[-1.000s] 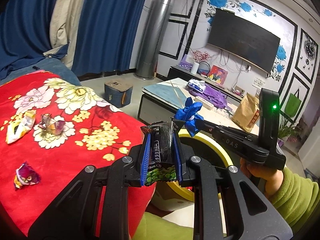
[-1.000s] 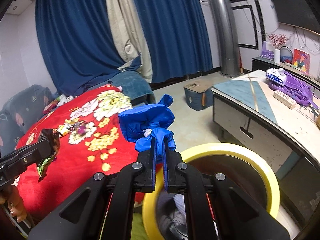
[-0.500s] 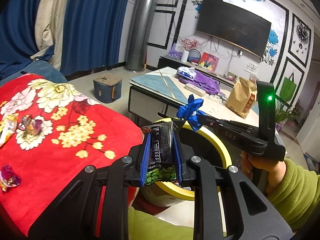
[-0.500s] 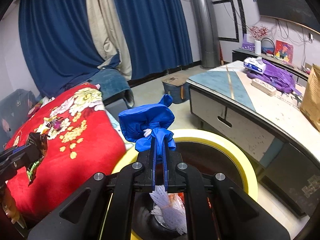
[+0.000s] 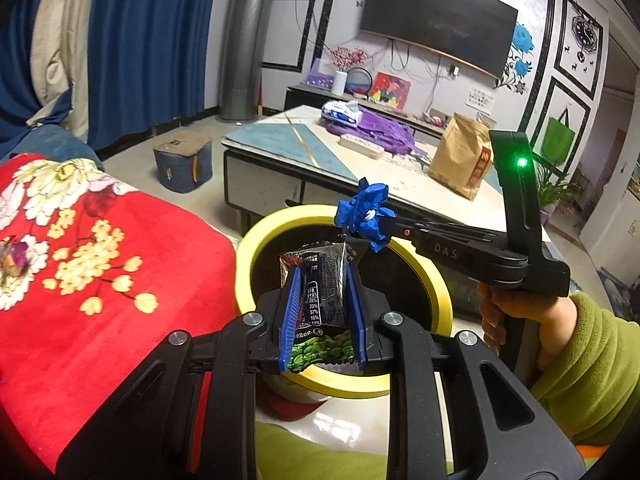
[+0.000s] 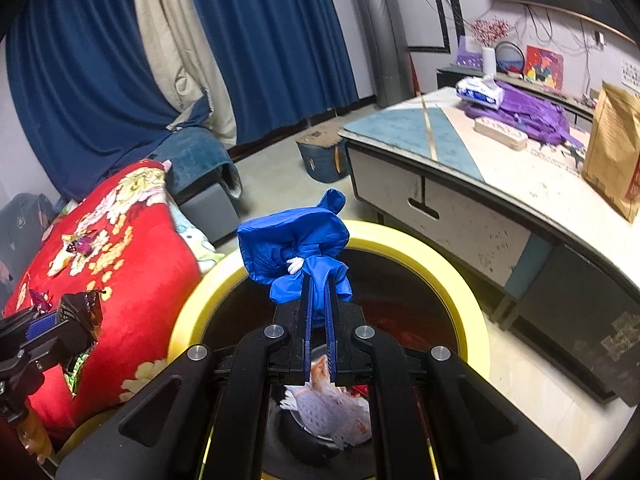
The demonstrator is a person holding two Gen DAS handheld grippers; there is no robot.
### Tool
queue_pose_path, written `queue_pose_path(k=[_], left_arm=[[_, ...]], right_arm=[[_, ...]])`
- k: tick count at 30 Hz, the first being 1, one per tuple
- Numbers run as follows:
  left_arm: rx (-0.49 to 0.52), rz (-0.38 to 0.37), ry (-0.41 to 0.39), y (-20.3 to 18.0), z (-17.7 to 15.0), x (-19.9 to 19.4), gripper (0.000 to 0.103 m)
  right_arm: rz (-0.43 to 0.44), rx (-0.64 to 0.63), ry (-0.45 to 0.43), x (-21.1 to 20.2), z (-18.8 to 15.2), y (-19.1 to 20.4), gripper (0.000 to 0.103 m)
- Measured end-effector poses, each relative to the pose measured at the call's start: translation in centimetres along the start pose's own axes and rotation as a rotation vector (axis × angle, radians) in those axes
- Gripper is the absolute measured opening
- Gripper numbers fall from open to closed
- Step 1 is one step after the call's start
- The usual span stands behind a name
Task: Collect trash
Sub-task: 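Open both tools to drop the blue bag and black snack bag into the bin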
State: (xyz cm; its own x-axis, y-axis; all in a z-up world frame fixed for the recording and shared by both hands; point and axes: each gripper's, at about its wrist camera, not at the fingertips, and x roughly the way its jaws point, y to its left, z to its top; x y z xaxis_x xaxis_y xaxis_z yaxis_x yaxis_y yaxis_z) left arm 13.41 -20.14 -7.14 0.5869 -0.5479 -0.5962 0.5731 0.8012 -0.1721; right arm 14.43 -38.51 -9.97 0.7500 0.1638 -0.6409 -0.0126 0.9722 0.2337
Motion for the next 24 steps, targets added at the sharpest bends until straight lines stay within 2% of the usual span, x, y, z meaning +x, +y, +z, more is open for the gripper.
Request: queue_pose_path(k=[11, 17, 20, 22, 24], left_arm=[[0.039, -0.012, 0.055, -0.9, -0.2, 3.0, 0.018], [0.025, -0.012, 0.066, -0.4, -0.2, 3.6, 0.021], [0.022, -0.010, 0.070, -0.3, 0.0, 3.9, 0.021], [0.029, -0.007, 0.069, -0.5, 0.0, 4.0, 0.022], [0.026, -0.005, 0.067, -0.6, -0.1, 4.0, 0.027]], right_arm=[[0.000, 0.040, 0.044, 0.9, -1.2, -1.9, 0.006], [0.011, 0.057, 0.051, 1.0, -1.5, -2.4, 0.007], [0.017, 0.062, 0.049, 0.9, -1.5, -2.4, 0.013], [0.017, 0.066, 0.046, 0.9, -1.4, -2.5, 0.023], [0.014, 0.076, 0.036, 0.6, -1.3, -2.6, 0.029]])
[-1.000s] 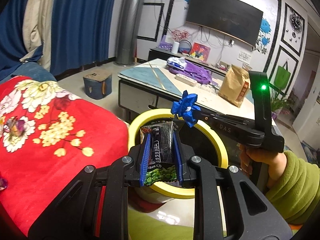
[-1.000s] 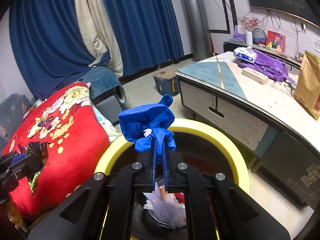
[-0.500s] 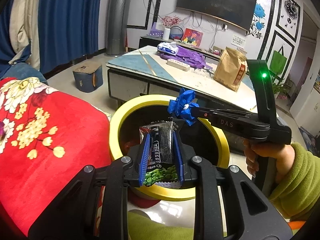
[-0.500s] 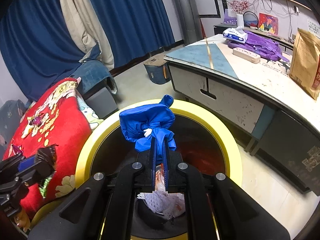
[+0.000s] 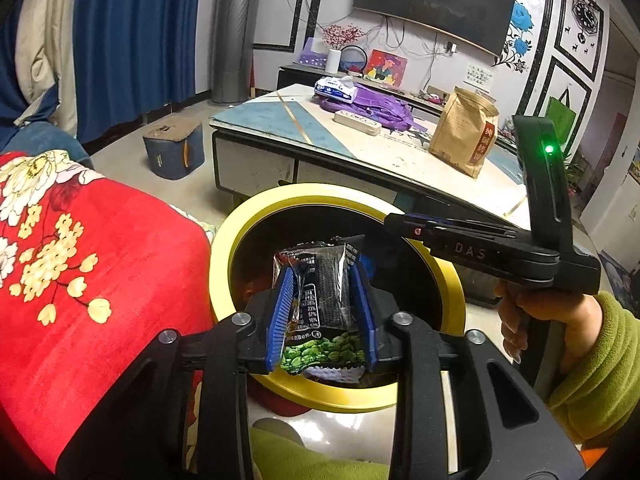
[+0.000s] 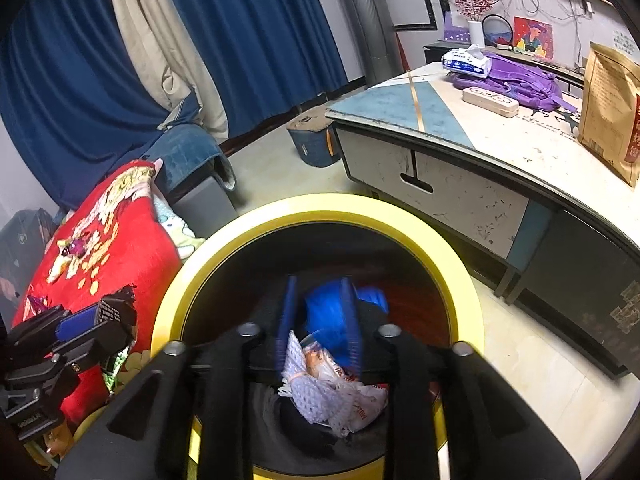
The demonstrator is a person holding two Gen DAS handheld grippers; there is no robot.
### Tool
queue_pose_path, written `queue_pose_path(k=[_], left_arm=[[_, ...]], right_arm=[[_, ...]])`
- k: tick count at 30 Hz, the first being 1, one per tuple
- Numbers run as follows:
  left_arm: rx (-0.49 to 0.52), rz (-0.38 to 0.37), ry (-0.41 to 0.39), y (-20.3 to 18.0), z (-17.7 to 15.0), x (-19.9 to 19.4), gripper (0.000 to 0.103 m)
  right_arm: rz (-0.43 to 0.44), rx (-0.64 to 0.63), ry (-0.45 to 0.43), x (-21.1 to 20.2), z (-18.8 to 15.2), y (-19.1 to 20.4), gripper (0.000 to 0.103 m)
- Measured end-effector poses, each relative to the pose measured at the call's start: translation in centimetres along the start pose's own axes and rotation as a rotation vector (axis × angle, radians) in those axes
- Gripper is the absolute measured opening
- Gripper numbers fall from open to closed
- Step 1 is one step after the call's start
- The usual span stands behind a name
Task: Collect trash
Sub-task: 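Open both tools to drop the blue bag and black snack bag into the bin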
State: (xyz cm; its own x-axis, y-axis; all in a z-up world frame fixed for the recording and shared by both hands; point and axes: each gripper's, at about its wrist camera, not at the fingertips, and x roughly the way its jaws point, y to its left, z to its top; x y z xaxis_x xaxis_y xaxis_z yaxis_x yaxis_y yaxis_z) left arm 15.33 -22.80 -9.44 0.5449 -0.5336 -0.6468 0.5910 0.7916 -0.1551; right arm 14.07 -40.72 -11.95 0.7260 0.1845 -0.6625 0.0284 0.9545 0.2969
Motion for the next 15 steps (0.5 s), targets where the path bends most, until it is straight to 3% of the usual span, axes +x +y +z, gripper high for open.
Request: queue_pose_path(k=[2, 4, 8, 11, 15], left_arm=[[-0.008, 0.009, -0.015, 0.1, 0.1, -0.3, 0.050], [-0.018, 0.009, -0.027, 0.4, 0.1, -0.5, 0.056], [-0.050, 0.021, -0.047, 1.1, 0.1, -1.2, 0.080], [-0.073, 0.032, -0.062, 1.6, 0.1, -2.0, 0.091], [-0.098, 0.060, -0.092, 2.1, 0.5, -3.2, 0.092]], right_arm=[[-0.006, 0.007, -0.007, -0.2, 0.1, -0.1, 0.032], [-0.010, 0.013, -0.015, -0.3, 0.2, -0.2, 0.040], [-0.010, 0.016, -0.029, -0.7, 0.4, -0.2, 0.048], [-0.001, 0.022, -0.048, -1.1, 0.6, 0.0, 0.054], [0.012, 0.026, -0.075, -1.7, 0.9, 0.5, 0.062]])
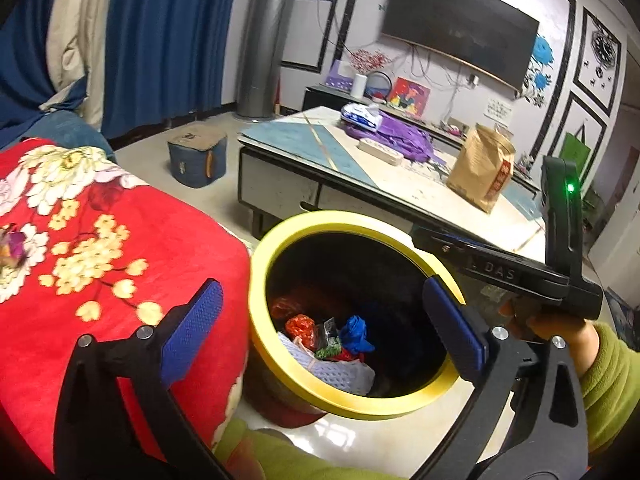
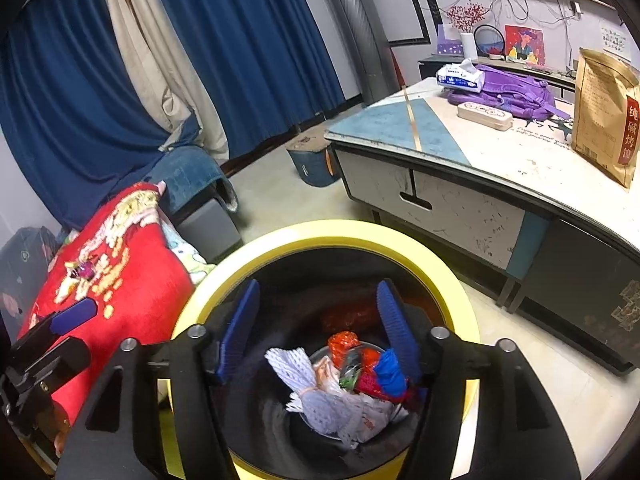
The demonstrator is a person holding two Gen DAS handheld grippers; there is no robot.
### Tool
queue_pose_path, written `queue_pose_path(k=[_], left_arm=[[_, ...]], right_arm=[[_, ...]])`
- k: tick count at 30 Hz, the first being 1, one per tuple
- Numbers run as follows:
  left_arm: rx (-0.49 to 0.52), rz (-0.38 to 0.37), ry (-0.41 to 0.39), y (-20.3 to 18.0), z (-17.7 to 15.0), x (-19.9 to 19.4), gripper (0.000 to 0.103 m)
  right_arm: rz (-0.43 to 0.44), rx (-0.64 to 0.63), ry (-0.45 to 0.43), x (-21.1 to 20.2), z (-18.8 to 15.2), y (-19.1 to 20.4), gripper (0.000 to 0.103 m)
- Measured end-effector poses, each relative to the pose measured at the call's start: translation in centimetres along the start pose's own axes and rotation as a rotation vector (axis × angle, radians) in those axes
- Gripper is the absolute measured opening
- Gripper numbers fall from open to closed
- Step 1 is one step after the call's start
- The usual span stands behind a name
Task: Collect trash
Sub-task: 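Open both tools to drop the blue bag and black snack bag into the bin, then move both open tools back to the remaining wrappers on the bed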
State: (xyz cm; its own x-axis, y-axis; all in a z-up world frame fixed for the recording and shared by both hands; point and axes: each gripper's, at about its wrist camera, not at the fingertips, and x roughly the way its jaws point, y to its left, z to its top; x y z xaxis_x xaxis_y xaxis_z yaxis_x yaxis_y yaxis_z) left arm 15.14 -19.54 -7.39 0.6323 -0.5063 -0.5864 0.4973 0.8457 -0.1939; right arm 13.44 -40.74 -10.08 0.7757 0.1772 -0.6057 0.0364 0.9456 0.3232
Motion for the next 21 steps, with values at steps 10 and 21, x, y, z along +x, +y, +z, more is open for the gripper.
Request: queue_pose_path(k=[10, 21], left_arm=[[-0.023, 0.114, -0.068, 1.8, 0.3, -3.1, 0.092], [-0.082, 0.255, -0.169, 5.1, 0.9, -7.4, 0.092]], right_arm=[[0.047, -0.041, -0.037, -1.1, 0.5, 2.8, 0.066], [0.111, -0.133, -0.045, -1.4, 0.3, 7.1, 0.066]])
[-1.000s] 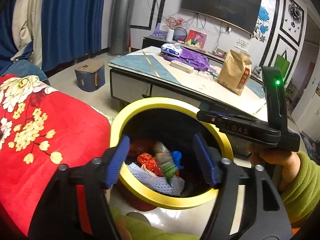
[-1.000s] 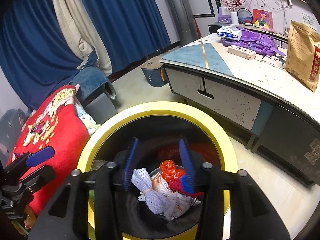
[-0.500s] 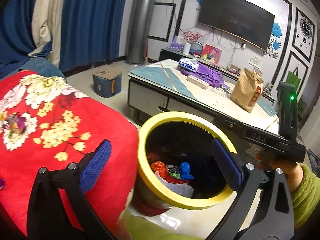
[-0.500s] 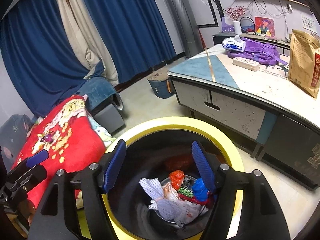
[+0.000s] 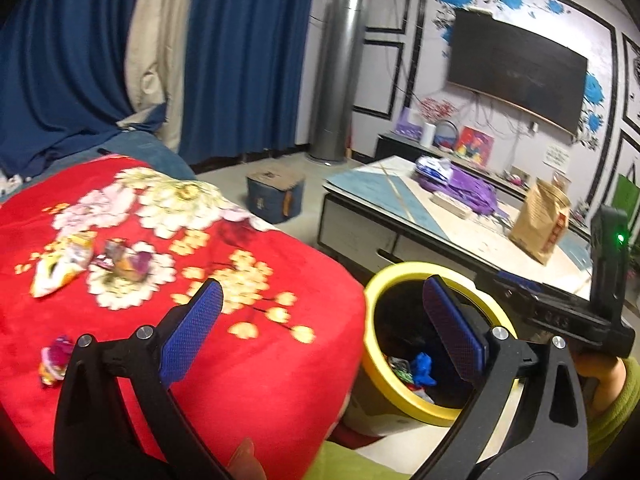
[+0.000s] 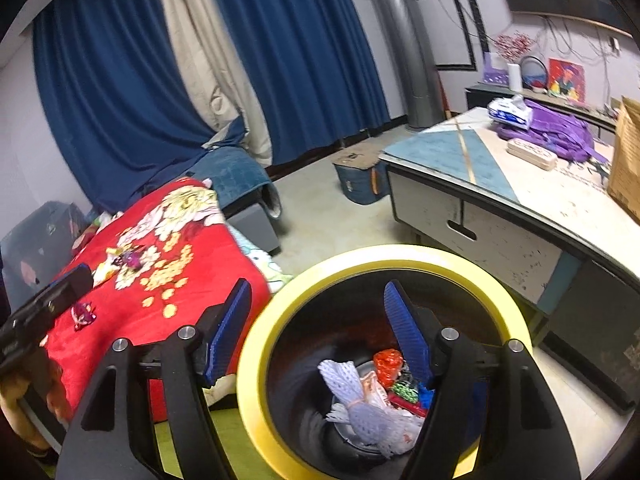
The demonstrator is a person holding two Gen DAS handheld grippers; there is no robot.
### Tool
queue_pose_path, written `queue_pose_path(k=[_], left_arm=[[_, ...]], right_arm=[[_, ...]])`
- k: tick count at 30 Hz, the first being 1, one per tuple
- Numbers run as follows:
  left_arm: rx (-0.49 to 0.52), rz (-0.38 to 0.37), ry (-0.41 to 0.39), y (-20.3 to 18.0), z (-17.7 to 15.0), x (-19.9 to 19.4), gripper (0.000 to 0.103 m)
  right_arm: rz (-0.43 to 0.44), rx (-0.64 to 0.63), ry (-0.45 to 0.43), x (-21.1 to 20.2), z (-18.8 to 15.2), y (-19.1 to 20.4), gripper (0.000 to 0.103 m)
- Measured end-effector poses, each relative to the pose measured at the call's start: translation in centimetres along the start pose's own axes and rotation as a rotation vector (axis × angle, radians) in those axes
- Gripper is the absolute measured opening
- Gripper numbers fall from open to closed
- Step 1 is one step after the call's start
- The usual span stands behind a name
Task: Collect trash
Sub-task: 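Move both open tools back to the remaining wrappers on the bed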
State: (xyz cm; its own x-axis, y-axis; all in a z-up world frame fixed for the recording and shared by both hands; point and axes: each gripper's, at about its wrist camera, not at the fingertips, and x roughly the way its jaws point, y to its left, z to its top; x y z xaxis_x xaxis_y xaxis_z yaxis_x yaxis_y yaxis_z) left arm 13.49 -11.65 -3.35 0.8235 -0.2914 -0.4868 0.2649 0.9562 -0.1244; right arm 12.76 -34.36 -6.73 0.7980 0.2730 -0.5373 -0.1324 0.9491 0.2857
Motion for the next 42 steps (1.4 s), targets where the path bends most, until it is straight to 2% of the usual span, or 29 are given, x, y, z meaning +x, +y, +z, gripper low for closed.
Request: queue_pose_path(k=[19, 31, 42], left_arm=[[-0.111, 0.154, -0.094, 6.0, 1.4, -4.0, 0.092], [-0.131, 0.252, -0.156, 9.2, 1.9, -6.1, 0.092], [-0.176, 0.322, -0.169, 12.6, 2.0, -7.2, 0.092]], right_arm=[[0.150, -0.188, 0.033, 1.6, 0.4, 9.0, 0.068], [0.246, -0.301, 0.046, 2.9, 0.7, 14.9, 0.068], [0.309, -0.393, 0.049, 4.7, 0.8, 20.0, 0.068]])
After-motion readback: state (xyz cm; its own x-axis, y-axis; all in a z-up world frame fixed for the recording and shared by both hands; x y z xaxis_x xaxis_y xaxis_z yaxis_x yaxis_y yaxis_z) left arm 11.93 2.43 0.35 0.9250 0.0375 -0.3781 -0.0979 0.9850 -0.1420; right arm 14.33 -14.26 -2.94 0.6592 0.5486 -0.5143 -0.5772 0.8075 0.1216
